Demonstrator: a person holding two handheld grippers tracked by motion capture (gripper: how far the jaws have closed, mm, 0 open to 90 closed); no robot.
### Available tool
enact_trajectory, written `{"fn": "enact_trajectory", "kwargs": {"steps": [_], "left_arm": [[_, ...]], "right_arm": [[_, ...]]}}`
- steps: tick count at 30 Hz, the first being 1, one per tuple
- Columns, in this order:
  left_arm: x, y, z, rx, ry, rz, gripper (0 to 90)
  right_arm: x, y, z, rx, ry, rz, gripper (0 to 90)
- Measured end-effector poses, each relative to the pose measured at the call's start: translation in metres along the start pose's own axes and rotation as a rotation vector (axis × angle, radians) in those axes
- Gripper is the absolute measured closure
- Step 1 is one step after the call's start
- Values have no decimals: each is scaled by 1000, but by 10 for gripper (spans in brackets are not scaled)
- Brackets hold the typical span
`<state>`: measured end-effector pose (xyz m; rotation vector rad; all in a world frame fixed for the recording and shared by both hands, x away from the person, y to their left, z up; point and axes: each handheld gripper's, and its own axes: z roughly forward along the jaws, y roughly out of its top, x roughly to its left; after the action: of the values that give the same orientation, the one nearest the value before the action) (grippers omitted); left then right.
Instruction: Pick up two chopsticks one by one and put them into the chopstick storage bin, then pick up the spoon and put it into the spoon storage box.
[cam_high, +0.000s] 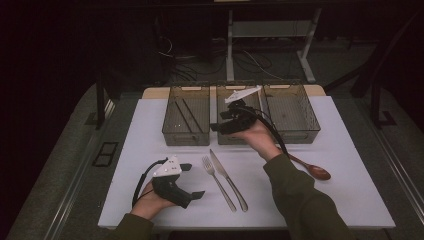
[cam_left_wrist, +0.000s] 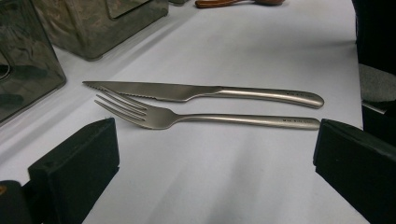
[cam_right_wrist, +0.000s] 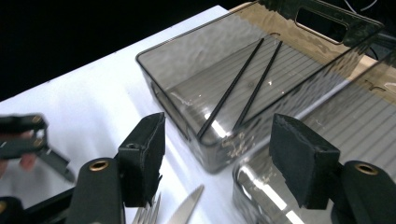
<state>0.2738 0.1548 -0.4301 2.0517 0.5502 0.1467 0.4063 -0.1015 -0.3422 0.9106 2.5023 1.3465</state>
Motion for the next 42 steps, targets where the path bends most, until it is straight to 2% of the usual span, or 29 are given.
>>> {"fn": "enact_trajectory", "kwargs": {"steps": [4,10,15,28,36,42], "left_arm": [[-1,0,1,2,4,1,0],[0,0,0,6,9,6,0],[-1,0,1,8,12,12,0],[-2,0,0,6,17,9,0],[-2,0,-1,2,24,3,0],[-2,-1,-2,1,24,4,0]], "right_arm": [[-1,-16,-15,-24,16,0,358],[-1,-39,-35,-30,37,-3,357],[0,-55,-51,-43,37,-1,353],[1,-100,-80,-63,49,20,336],[5,-128,-92,-44,51,27,330],[9,-147,-99,-8,45,23,334]]}}
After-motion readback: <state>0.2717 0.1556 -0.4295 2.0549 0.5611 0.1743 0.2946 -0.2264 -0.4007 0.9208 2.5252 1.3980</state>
